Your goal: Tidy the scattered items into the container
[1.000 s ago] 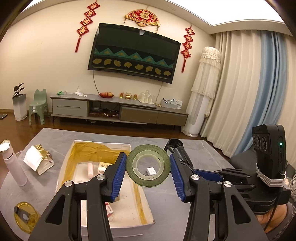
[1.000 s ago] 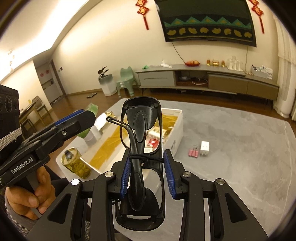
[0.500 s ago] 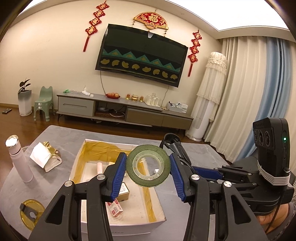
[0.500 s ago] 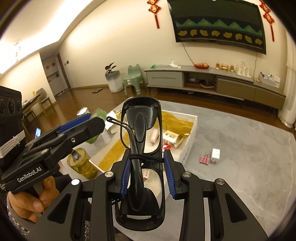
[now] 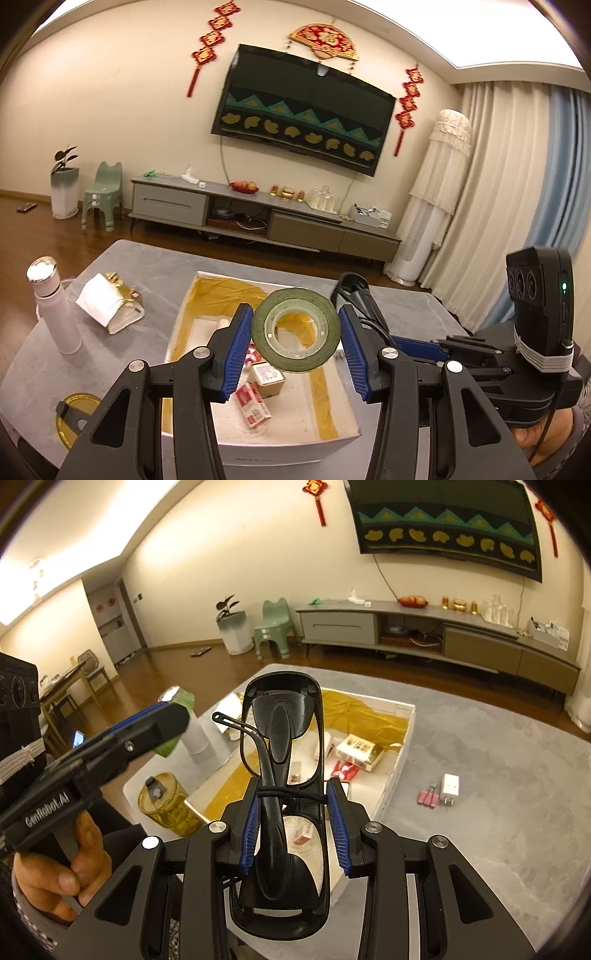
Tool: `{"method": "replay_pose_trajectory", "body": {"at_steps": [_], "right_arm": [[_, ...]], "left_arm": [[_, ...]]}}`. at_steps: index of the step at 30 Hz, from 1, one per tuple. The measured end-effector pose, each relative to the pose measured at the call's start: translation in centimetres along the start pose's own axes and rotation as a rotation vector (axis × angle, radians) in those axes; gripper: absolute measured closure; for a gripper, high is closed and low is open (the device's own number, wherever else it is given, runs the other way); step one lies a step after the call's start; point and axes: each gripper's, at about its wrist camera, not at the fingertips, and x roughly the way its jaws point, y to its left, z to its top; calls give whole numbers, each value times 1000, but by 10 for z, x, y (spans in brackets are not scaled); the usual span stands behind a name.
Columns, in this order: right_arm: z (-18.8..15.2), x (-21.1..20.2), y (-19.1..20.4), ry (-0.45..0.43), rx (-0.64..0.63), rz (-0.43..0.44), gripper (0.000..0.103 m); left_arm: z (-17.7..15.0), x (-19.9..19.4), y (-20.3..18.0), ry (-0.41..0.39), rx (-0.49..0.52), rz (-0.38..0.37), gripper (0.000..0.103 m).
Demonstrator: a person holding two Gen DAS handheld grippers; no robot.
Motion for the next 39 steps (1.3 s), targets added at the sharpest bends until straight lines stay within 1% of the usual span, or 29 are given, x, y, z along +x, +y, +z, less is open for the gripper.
{"method": "replay_pose_trajectory", "body": {"at_steps": [5, 12, 17, 25, 33, 39], "right_arm": [[4, 11, 7, 10, -13, 11, 67], [6, 31, 13, 33, -7, 15, 67], [3, 47, 8, 60, 1, 3, 67], [-7, 70, 0, 99, -6, -34, 67], [-10, 89, -2, 100, -37, -69, 67], [-12, 96, -4, 105, -37, -68, 67]], "left_arm": [[-2, 2, 19, 19, -37, 18, 54], [-13, 22, 34, 93, -66, 43, 54], [-18, 31, 40, 121, -74, 58, 54], [-25, 47, 47, 167, -63, 89, 54], [-28, 54, 43, 182, -18, 113, 54], [-30, 60, 42, 196, -3, 130, 54]]}}
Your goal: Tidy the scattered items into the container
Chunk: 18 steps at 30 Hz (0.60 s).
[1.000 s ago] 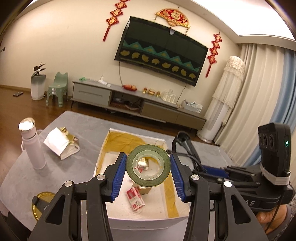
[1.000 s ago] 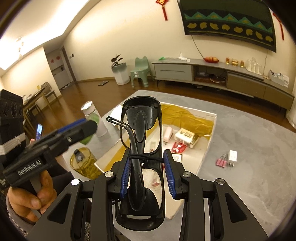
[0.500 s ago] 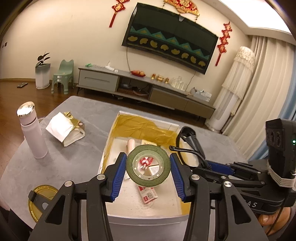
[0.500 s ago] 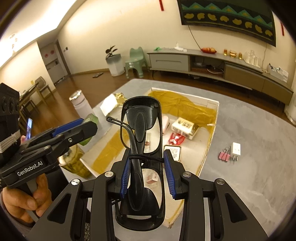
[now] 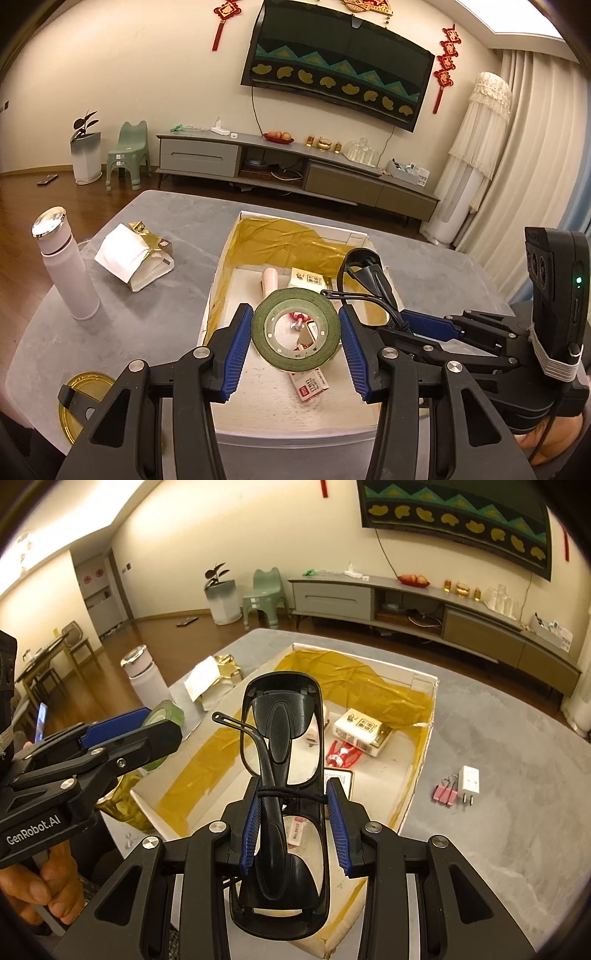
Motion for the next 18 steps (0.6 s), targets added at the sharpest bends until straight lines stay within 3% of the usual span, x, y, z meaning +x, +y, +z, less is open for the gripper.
{"method": "replay_pose_trajectory", "body": {"at_steps": [18], "right_arm": [[-6, 11, -10, 23, 4, 6, 66]], "left_arm": [[-3, 15, 0, 37, 7, 20, 54]]}}
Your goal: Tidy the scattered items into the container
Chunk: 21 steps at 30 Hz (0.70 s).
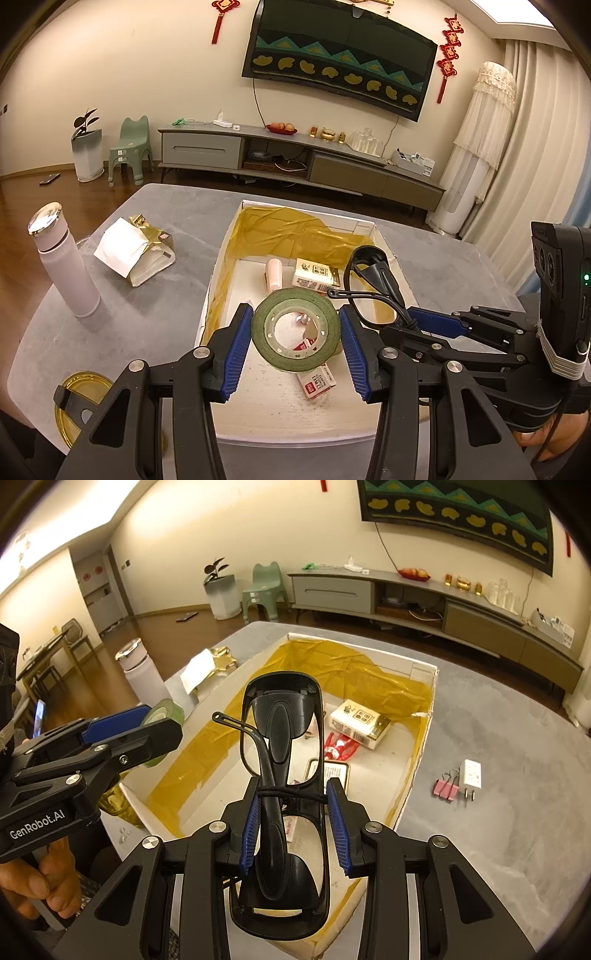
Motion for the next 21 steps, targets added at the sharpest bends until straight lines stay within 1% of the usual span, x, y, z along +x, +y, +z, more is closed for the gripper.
{"method": "replay_pose_trajectory", "body": {"at_steps": [11, 21], "right_arm": [[-3, 3, -4, 15, 11, -5, 66], [-6, 7, -12, 25, 42, -4, 64]], "left_arm": [[0, 5, 4, 18, -16, 11, 54], [-2, 12, 4, 45, -21, 13, 53]]}}
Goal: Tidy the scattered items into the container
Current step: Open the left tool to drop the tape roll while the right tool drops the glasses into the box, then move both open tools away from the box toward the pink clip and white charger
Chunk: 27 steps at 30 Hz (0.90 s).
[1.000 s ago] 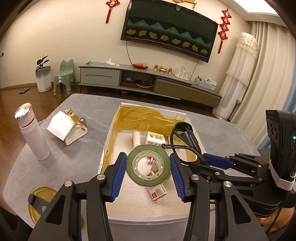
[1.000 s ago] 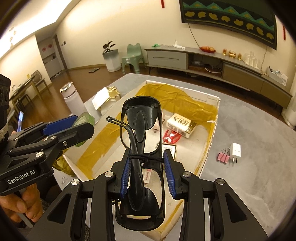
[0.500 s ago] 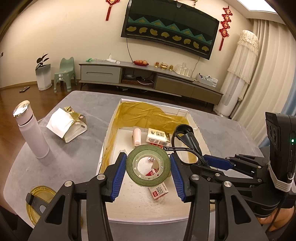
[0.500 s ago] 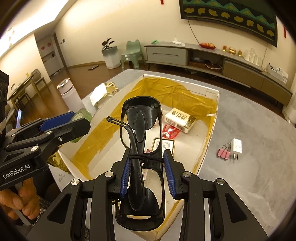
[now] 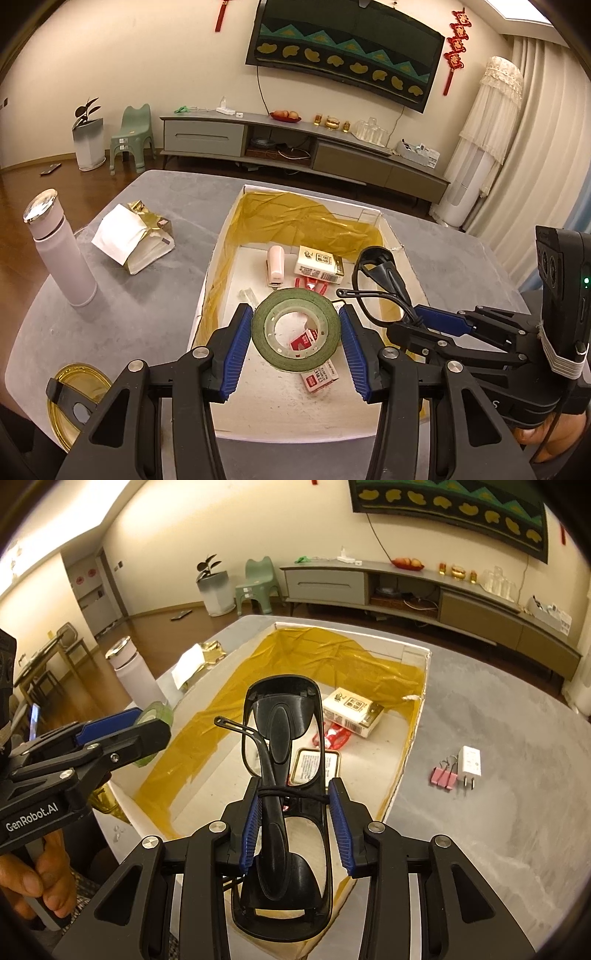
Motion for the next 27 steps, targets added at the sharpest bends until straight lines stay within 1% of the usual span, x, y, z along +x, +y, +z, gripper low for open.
{"method": "replay_pose_trajectory", "body": {"at_steps": [4, 5, 7, 9, 10, 14, 23, 27], "right_arm": [[-2, -1, -1, 5, 3, 4, 64], [-2, -1, -1, 6, 6, 8, 64], [-3, 0, -2, 10, 11, 18, 63], [-4, -1, -3, 13, 18, 34, 61], [-4, -2, -2, 12, 19, 40, 60], [-5, -8, -1, -5, 16, 44, 58], [-4, -21, -6, -27, 23, 76, 57], [-9, -29, -15, -39, 19, 113, 57]], "left_arm": [[1, -1, 5, -1, -29, -1, 52], [1, -1, 6, -2, -34, -1, 50], [1, -1, 8, -3, -42, -3, 43], [0, 0, 8, 3, -45, -5, 41], [0, 1, 8, 7, -44, -5, 41], [1, 2, 5, 10, -36, -7, 41], [3, 1, -2, 2, -26, -18, 41], [5, -2, -12, -11, -7, -25, 41]]}}
